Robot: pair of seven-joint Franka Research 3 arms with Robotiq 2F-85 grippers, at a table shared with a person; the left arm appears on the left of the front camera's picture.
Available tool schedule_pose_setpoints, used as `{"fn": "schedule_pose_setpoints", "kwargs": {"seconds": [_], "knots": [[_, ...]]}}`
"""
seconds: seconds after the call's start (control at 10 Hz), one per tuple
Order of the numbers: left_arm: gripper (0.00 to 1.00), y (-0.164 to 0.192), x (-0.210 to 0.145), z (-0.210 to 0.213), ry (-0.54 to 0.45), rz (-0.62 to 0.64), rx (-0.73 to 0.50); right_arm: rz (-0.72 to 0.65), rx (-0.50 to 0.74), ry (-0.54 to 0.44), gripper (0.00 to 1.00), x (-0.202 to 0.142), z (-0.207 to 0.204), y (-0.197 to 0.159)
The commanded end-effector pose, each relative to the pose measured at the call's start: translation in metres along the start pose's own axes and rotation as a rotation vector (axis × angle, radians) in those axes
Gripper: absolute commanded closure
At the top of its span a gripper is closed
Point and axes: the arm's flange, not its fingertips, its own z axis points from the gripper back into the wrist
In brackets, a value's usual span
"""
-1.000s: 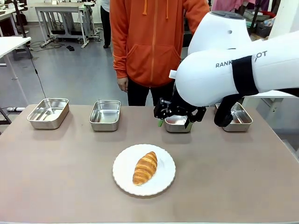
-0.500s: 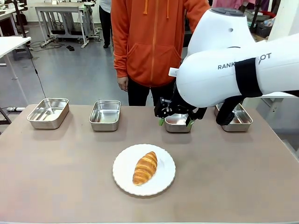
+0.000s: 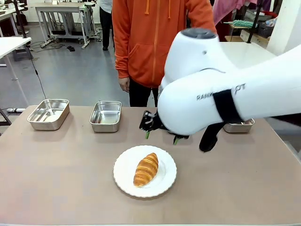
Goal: Place the bread in the container.
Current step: Place the Butter Roll into the Airtight Container indicated by the human.
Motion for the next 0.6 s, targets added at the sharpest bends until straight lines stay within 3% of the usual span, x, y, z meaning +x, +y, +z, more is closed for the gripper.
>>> {"fn": "schedule_pose_setpoints", "kwargs": {"seconds": [0.0,0.3,0.5], "knots": [[0.00,-0.002,0.003,0.001,-0.006,-0.007,0.002,-0.148,-0.021,0.018,0.00,-0.005,-0.020,0.029],[0.00,-0.002,0.003,0.001,-0.006,-0.007,0.002,-0.252,-0.082,0.062,0.00,-0.018,-0.043,0.045],[0.00,-0.002,0.003,0.001,-0.006,-0.007,0.002,-0.240,-0.108,0.084,0.00,-0.018,-0.059,0.049]]}}
